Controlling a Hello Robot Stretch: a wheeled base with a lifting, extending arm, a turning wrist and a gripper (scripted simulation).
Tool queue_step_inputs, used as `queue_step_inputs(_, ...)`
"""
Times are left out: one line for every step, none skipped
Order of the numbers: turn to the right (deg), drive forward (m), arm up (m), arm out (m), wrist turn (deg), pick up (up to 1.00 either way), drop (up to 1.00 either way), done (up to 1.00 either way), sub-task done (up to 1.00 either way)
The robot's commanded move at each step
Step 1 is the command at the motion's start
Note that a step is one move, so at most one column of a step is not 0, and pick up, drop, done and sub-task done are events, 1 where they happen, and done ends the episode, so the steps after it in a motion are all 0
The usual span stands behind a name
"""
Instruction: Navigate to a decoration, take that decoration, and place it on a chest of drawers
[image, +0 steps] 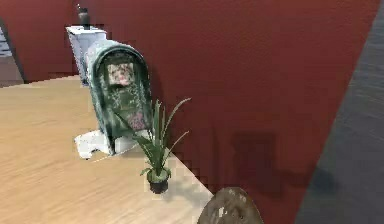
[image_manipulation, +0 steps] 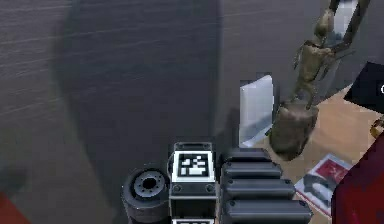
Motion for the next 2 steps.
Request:
queue_step_inputs(-33.0, 0.0, 0.0, 0.0, 0.0, 0.0, 0.0, 0.0, 0.0)
queue_step_inputs(-3.0, 0.0, 0.0, 0.0, 0.0, 0.0, 0.0, 0.0, 0.0)
